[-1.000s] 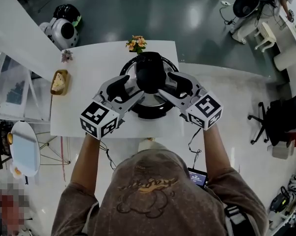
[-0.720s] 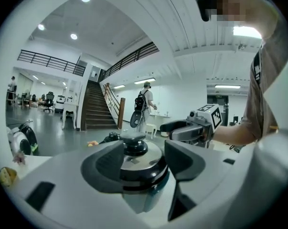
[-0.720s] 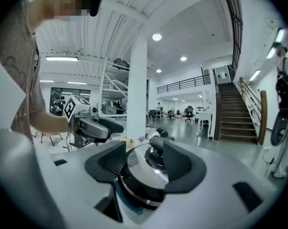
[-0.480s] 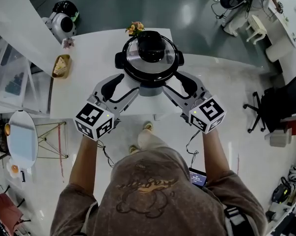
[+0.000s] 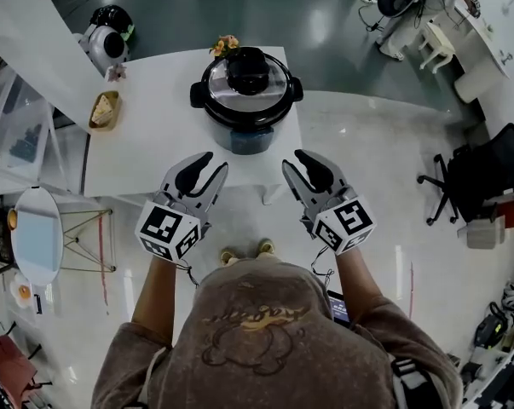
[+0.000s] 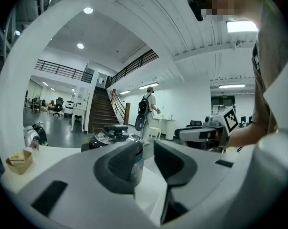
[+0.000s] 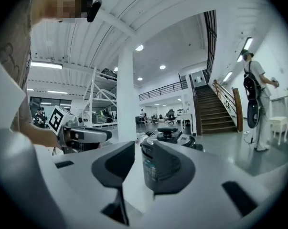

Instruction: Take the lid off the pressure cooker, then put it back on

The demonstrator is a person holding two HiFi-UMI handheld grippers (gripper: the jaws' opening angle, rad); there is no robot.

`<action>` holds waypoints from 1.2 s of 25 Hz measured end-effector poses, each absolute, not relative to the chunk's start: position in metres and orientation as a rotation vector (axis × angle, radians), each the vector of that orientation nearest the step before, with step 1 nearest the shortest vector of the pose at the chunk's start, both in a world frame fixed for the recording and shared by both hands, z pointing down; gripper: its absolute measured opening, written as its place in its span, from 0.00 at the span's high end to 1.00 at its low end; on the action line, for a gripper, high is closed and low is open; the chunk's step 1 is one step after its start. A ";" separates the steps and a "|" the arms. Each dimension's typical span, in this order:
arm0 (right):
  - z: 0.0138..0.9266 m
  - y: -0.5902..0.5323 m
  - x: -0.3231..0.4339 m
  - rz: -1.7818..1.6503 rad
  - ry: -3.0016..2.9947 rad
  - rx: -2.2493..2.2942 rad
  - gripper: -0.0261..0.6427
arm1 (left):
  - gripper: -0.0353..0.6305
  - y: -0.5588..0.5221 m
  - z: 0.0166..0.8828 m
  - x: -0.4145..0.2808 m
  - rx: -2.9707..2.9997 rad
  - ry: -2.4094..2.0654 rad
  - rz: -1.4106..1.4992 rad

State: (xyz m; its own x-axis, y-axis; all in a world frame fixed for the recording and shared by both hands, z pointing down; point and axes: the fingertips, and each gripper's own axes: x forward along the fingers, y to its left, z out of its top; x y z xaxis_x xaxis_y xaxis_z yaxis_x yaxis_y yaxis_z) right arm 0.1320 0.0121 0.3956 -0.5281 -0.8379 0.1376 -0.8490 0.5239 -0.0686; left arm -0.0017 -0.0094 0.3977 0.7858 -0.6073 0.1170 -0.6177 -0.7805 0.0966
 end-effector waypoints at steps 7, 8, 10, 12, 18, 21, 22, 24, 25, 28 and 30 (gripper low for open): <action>0.422 0.034 0.142 0.211 -2.633 1.513 0.96 | 0.94 0.009 0.419 0.008 2.805 -1.108 0.114; 0.428 0.036 0.143 0.212 -2.626 1.513 0.97 | 0.94 0.010 0.423 0.008 2.795 -1.122 0.114; 0.442 0.039 0.144 0.220 -2.612 1.513 0.97 | 0.94 0.011 0.435 0.005 2.777 -1.162 0.129; 0.454 0.041 0.145 0.241 -2.604 1.513 0.97 | 0.94 0.013 0.446 0.002 2.763 -1.204 0.156; 0.465 0.039 0.145 0.322 -2.610 1.543 0.97 | 0.94 0.017 0.455 -0.007 2.714 -1.246 0.158; 0.463 0.035 0.139 0.319 -2.628 1.532 0.97 | 0.94 0.016 0.454 -0.012 2.691 -1.268 0.143; 0.462 0.034 0.137 0.319 -2.631 1.528 0.97 | 0.94 0.016 0.453 -0.014 2.683 -1.274 0.137; 0.461 0.032 0.134 0.316 -2.636 1.521 0.97 | 0.94 0.016 0.453 -0.017 2.669 -1.287 0.124; 0.460 0.032 0.132 0.312 -2.639 1.518 0.97 | 0.94 0.016 0.452 -0.019 2.662 -1.294 0.118; 0.460 0.031 0.132 0.303 -2.641 1.513 0.97 | 0.94 0.015 0.451 -0.020 2.645 -1.307 0.096; 0.461 0.031 0.133 0.301 -2.635 1.512 0.97 | 0.94 0.015 0.451 -0.020 2.642 -1.306 0.090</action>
State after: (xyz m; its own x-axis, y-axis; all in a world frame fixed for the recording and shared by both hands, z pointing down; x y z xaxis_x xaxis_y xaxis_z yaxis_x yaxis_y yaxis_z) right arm 0.1330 0.0308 0.4610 -0.5065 -0.8445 0.1739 -0.8620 0.4910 -0.1260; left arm -0.0197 0.0148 0.4515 0.6095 -0.7805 0.1393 -0.7922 -0.5927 0.1452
